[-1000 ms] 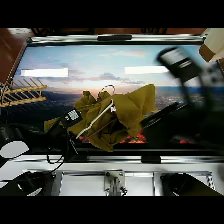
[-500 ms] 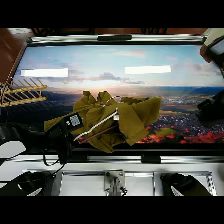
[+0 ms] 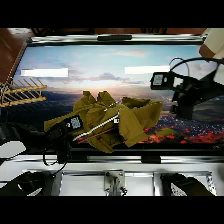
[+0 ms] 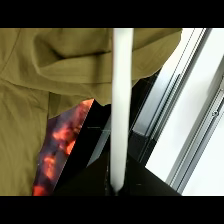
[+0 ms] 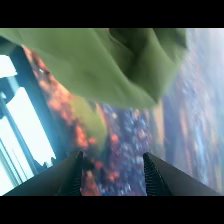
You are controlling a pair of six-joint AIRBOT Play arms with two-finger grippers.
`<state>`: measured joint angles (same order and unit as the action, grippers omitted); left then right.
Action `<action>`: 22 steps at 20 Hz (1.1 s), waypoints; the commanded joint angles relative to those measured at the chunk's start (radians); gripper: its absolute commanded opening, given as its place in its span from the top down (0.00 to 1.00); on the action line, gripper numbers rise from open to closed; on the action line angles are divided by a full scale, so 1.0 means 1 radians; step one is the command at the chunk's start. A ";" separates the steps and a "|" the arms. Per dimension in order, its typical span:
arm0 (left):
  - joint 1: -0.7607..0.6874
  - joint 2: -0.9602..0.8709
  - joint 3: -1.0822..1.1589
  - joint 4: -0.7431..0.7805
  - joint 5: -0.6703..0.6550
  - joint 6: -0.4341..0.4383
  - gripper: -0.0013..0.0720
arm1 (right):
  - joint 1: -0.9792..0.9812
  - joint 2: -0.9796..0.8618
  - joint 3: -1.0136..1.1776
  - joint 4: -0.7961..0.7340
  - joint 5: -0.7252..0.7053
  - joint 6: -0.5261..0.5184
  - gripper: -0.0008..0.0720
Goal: Fold the shirts.
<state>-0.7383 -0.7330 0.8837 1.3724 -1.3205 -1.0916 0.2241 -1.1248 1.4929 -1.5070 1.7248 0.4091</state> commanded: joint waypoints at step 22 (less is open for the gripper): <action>0.000 0.000 0.001 0.000 -0.034 0.012 0.92 | -0.019 -0.048 -0.003 0.079 -0.036 -0.115 0.34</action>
<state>-0.7391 -0.7330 0.8841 1.3708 -1.3533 -1.0801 0.2062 -1.2022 1.4899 -1.4075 1.7100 0.3321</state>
